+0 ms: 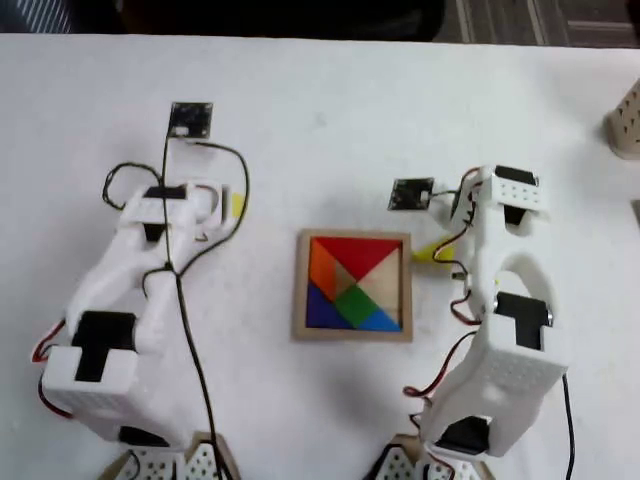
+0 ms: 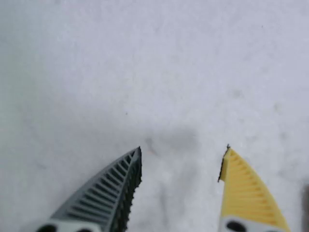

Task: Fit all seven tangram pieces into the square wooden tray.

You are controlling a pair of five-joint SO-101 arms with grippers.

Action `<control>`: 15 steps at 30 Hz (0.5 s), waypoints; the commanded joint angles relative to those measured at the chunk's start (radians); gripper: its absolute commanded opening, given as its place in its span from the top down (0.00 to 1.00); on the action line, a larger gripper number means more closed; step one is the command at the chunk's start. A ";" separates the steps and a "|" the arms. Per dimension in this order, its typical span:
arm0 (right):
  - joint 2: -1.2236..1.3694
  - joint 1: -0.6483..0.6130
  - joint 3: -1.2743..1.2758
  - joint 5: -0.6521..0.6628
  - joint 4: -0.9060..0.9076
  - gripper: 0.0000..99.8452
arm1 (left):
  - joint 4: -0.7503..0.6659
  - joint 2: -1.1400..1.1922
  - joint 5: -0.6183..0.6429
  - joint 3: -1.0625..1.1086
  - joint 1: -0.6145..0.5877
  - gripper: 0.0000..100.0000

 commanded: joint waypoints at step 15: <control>0.102 0.015 0.011 0.011 -0.025 0.57 | 0.002 -0.004 0.009 -0.049 -0.016 0.71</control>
